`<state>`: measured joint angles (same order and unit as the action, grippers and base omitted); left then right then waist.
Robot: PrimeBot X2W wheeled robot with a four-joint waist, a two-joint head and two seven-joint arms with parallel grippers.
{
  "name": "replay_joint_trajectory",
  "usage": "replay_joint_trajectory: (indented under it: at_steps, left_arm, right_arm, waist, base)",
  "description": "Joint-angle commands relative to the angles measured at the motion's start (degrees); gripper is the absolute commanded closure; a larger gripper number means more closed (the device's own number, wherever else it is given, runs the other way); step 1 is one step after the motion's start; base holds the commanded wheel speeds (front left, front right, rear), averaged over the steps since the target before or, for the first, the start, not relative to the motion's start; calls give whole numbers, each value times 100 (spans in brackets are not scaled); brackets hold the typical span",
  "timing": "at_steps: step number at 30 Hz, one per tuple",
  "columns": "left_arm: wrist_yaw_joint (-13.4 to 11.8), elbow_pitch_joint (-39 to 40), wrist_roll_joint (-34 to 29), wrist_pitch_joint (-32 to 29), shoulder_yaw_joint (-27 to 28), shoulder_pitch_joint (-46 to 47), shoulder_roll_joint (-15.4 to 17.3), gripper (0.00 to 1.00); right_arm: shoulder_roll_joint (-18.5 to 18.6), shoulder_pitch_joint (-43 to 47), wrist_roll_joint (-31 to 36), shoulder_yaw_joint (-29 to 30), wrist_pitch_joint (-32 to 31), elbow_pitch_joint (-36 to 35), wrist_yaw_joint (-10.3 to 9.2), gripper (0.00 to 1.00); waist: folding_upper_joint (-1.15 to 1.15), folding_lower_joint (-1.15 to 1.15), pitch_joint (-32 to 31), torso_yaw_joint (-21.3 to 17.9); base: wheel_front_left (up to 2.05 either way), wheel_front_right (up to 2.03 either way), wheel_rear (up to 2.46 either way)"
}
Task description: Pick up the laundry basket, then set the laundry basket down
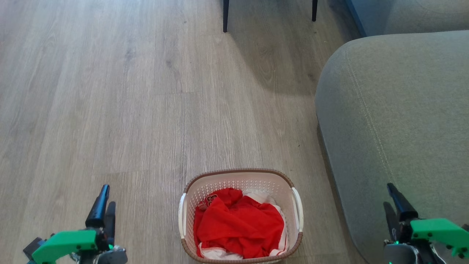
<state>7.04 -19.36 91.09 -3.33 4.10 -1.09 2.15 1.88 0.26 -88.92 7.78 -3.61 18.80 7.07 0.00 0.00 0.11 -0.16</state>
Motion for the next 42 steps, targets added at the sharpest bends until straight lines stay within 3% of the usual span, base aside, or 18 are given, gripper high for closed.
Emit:
replay_joint_trajectory:
  at_steps: [1,14,24,35,42]
  left_arm:
    - [7,206,-80,52,29,275,40,0]
    - [12,432,-519,271,5,369,44,0]
    - [15,719,-1042,439,0,437,47,0]
    - [8,1184,-2133,624,-13,520,51,0]
    - [-255,1563,-2907,725,-145,581,53,0]
  right_arm:
    - [31,-306,118,65,85,-248,7,0]
    - [40,-488,1039,207,303,-605,12,0]
    - [46,-705,2138,180,471,-1067,15,0]
    - [65,-921,3364,-99,655,-1505,18,0]
    - [155,-985,4014,-316,756,-1686,20,0]
  waist:
    - [0,0,0,0]
    - [0,0,-8,11]
    - [0,0,-9,47]
    - [0,0,-1,103]
    - [0,0,6,110]
  base:
    - [0,0,0]
    - [0,0,0]
    - [0,0,0]
    - [0,0,0]
    - [0,0,0]
